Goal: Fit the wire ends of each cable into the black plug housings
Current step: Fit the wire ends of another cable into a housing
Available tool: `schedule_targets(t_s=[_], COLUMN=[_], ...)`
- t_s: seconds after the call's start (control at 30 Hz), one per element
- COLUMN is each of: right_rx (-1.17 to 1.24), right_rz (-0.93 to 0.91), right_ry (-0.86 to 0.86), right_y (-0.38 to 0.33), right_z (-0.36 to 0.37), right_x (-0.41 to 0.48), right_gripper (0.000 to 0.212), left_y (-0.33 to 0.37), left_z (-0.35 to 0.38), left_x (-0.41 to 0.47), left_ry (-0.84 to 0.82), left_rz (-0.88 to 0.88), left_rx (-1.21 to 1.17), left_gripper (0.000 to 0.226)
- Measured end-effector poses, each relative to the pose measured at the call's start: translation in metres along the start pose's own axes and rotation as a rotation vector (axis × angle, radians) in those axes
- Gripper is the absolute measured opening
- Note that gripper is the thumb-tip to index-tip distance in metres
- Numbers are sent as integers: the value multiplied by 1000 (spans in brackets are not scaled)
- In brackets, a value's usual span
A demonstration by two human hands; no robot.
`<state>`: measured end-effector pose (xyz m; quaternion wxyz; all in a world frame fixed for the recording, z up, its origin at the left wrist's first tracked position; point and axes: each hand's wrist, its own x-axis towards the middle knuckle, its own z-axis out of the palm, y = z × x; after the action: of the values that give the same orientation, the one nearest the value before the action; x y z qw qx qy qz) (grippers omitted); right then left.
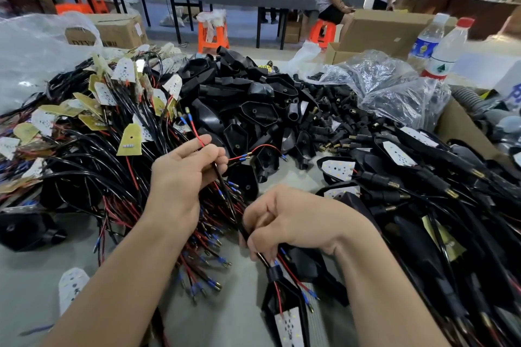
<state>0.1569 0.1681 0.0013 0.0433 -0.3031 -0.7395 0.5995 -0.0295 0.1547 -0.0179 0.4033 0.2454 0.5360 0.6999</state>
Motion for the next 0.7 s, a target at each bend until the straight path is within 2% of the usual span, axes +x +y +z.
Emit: schedule_targets(t_s=[0.07,0.2,0.27,0.33,0.4,0.5,0.6,0.7], right_rx=[-58,-37,-45,-151,-179,-50,87,-52], right_rz=[0,0,-3,-9,-13,-49,-100,-71], right_ry=[1,-20,-31,4,175,558,862,1099], right_y=[0,2,2,4,9,13,14,12], right_z=[0,-6,-10,-10,-10,-19,-33,-47], right_x=[0,-2,-4,-2,3,12,18,19], right_gripper=[27,2,3,17,22,23,25,27], left_y=[5,14,13,9,5,0,-8,-11], left_z=[-3,-10,-11,-8,-5,-4,-3,0], left_x=[1,5,6,5,5,6,5,2], left_ry=[-6,24,39,31,9,-3,16,34], left_rz=[55,114,144,193,240,300,400,468], left_rx=[-3,-158,-156,-67,46,183,390,534], left_gripper=[14,13,16,15,12,19,21,24])
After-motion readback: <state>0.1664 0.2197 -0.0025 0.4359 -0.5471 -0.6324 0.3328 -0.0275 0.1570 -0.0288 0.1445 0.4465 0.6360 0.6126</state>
